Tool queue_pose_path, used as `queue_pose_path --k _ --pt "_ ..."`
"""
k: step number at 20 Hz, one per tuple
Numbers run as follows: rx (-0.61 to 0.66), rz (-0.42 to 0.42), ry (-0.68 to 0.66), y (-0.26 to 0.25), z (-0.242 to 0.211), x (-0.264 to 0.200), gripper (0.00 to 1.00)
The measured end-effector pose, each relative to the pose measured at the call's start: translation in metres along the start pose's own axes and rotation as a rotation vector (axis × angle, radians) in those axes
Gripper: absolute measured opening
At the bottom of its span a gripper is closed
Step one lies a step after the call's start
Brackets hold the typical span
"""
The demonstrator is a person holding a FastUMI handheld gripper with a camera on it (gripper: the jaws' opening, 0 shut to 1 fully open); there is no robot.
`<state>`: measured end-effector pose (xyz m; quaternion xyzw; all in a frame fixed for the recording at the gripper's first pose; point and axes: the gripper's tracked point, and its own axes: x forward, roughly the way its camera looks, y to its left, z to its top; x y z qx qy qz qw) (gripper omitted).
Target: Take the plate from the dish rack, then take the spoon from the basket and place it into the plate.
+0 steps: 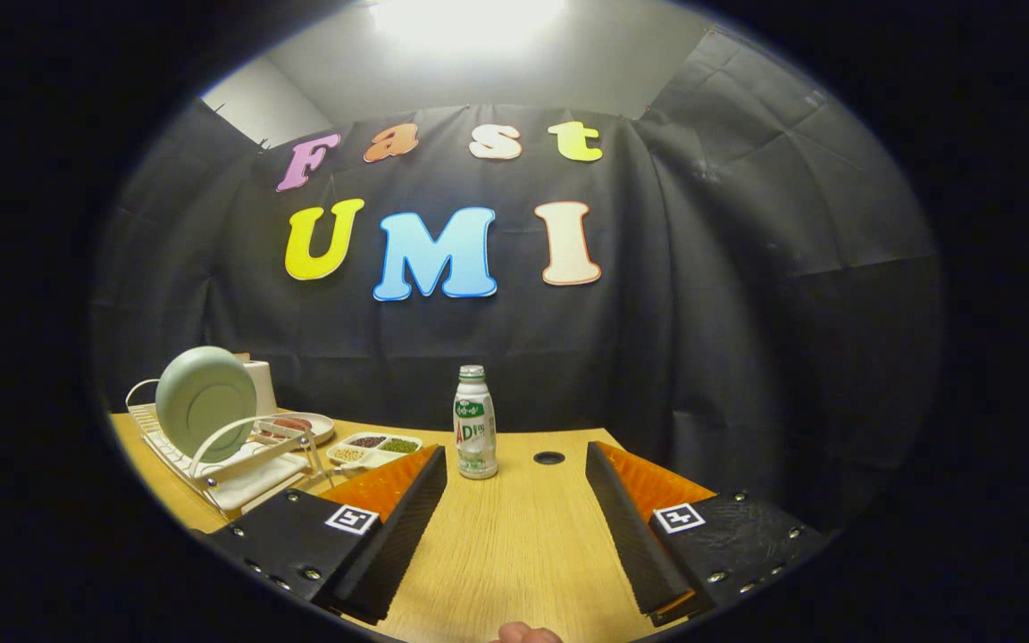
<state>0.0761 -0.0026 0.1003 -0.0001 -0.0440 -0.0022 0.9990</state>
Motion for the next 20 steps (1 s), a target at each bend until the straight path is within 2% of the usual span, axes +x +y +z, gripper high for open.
queue_pose_path --k 8,13,16,20 --pt "0.015 -0.005 -0.013 0.050 0.134 -0.025 0.96" --pt "0.010 0.028 -0.005 0.110 0.184 -0.028 0.96" --pt "0.028 0.054 0.036 0.150 0.195 -0.023 0.96" --pt "0.072 0.133 0.150 0.209 0.192 -0.014 0.96"
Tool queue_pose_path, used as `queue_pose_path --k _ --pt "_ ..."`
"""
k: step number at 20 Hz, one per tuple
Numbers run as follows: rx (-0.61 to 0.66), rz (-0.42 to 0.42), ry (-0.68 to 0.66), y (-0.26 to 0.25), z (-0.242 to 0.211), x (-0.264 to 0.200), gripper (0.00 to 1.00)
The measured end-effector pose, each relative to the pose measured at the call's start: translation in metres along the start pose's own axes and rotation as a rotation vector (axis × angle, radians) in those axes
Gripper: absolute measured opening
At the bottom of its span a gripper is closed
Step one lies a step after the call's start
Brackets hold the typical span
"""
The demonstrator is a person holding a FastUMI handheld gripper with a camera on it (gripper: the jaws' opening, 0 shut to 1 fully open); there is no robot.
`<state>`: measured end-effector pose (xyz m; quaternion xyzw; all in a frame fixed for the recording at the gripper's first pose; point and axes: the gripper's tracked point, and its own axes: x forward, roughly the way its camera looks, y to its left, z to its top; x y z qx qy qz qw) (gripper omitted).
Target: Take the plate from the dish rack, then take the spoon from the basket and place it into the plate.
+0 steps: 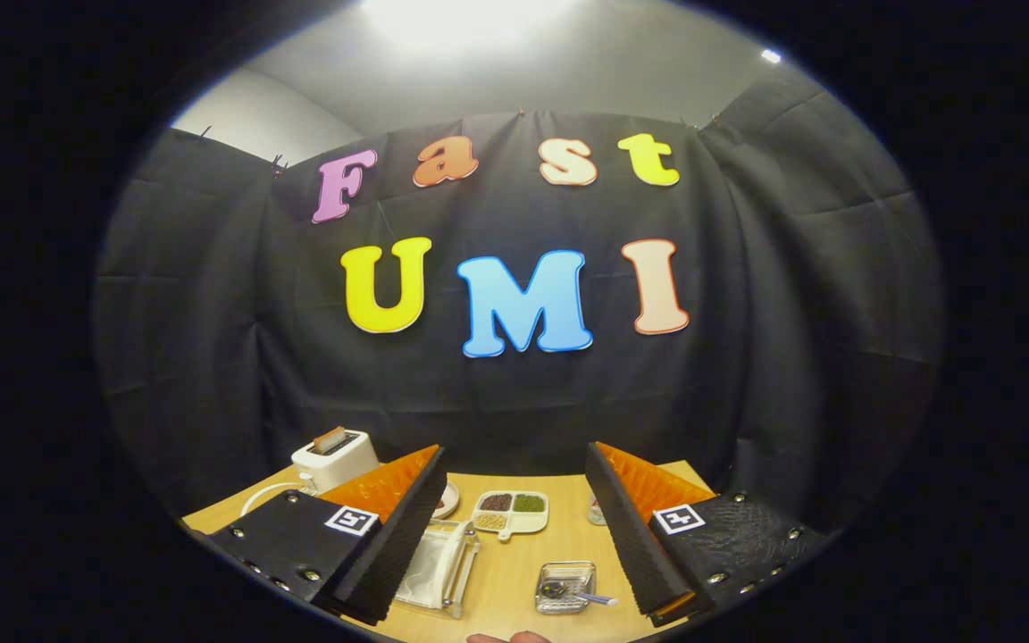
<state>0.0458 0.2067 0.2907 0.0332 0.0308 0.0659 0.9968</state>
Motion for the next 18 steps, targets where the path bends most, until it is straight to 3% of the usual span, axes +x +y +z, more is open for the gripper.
queue_pose_path --k 6,11,18 --pt "0.020 0.080 0.106 0.063 -0.008 0.031 0.96" --pt "0.071 0.144 0.297 0.108 -0.038 0.057 0.97" --pt "0.067 0.072 0.545 0.124 -0.086 0.085 0.97"
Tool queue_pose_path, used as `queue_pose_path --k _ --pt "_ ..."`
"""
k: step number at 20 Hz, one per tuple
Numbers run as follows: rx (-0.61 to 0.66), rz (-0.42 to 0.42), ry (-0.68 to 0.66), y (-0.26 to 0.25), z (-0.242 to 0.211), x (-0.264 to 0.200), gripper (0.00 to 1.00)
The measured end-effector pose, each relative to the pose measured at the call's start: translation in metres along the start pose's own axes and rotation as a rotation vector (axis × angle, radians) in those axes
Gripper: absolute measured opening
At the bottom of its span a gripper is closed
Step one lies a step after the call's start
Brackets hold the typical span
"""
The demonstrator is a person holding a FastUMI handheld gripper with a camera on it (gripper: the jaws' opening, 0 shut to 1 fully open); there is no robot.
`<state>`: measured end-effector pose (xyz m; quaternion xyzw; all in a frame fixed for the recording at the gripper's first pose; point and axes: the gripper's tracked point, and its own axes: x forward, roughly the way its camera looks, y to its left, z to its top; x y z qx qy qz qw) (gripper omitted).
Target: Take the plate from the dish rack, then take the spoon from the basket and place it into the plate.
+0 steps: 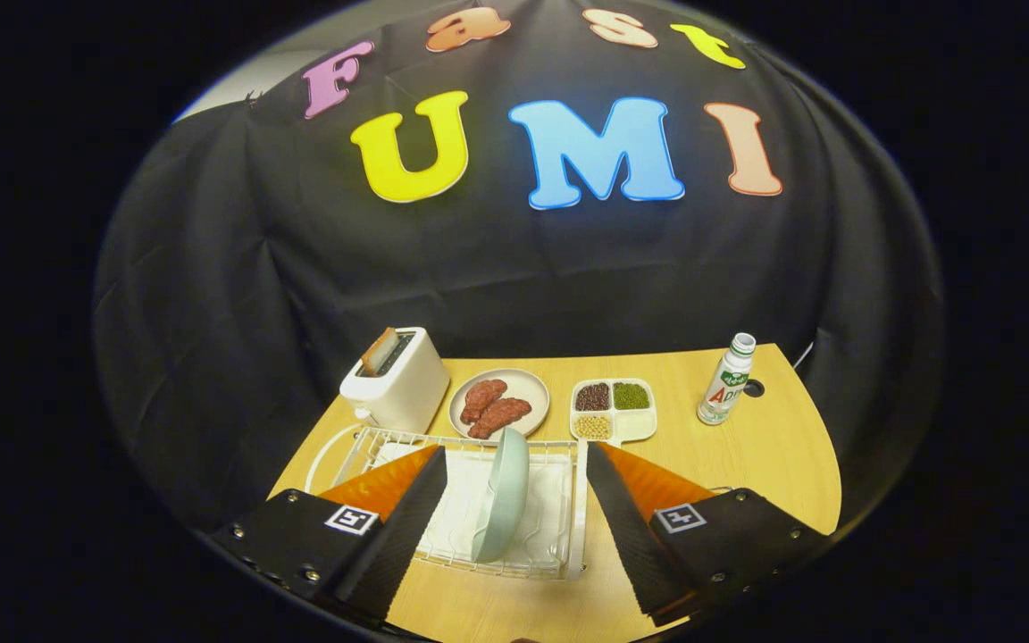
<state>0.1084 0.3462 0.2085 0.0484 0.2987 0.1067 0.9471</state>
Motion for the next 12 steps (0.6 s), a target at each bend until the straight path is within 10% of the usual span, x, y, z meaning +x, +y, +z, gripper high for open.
queue_pose_path --k 12 --pt "0.050 -0.143 0.321 0.012 -0.049 0.065 0.88"
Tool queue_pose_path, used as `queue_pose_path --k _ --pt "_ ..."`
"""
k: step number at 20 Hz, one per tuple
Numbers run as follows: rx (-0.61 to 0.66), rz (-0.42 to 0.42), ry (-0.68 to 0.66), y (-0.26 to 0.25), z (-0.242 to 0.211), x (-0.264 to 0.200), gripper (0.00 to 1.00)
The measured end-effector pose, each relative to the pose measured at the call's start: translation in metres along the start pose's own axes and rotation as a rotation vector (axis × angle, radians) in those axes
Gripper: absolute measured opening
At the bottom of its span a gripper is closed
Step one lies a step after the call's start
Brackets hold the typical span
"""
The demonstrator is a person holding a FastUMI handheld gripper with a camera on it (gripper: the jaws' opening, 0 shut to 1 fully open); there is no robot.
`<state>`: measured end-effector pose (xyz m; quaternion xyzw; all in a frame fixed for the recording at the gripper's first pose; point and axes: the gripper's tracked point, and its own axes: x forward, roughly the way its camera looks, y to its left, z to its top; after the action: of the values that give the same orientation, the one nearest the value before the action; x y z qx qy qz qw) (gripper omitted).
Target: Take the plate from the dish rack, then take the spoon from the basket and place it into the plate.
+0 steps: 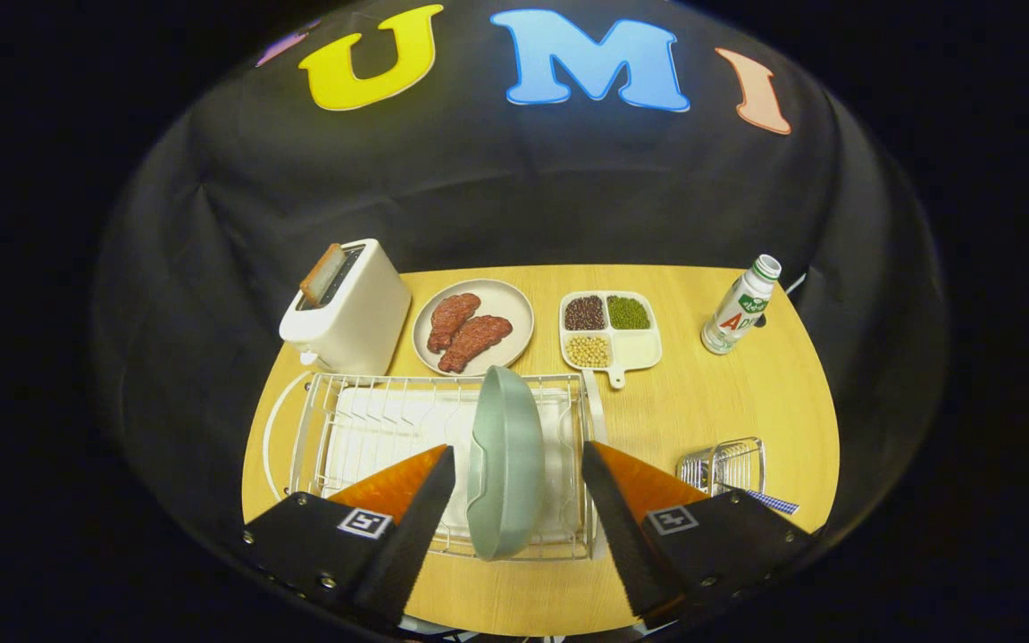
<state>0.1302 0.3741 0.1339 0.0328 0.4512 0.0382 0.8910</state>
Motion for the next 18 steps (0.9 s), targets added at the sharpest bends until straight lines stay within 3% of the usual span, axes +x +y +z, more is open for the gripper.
queue_pose_path --k 4,6,7,9,10,11,12,13,18 --pt "0.003 -0.081 0.054 -0.001 -0.008 0.022 0.78" --pt "-0.009 -0.134 0.052 -0.006 -0.005 0.024 0.37" --pt "-0.003 -0.126 0.066 -0.003 -0.009 0.028 0.31" --pt "-0.020 -0.165 0.099 -0.004 -0.016 0.035 0.34" --pt "-0.049 -0.236 0.079 -0.019 -0.012 0.033 0.34" --pt "-0.091 -0.285 0.087 -0.026 -0.012 0.037 0.20" --pt "-0.098 -0.289 0.085 -0.028 -0.014 0.040 0.19" --pt "-0.105 -0.310 0.088 -0.021 -0.010 0.032 0.10" --pt "-0.317 -0.495 0.016 -0.005 0.025 0.009 0.10"
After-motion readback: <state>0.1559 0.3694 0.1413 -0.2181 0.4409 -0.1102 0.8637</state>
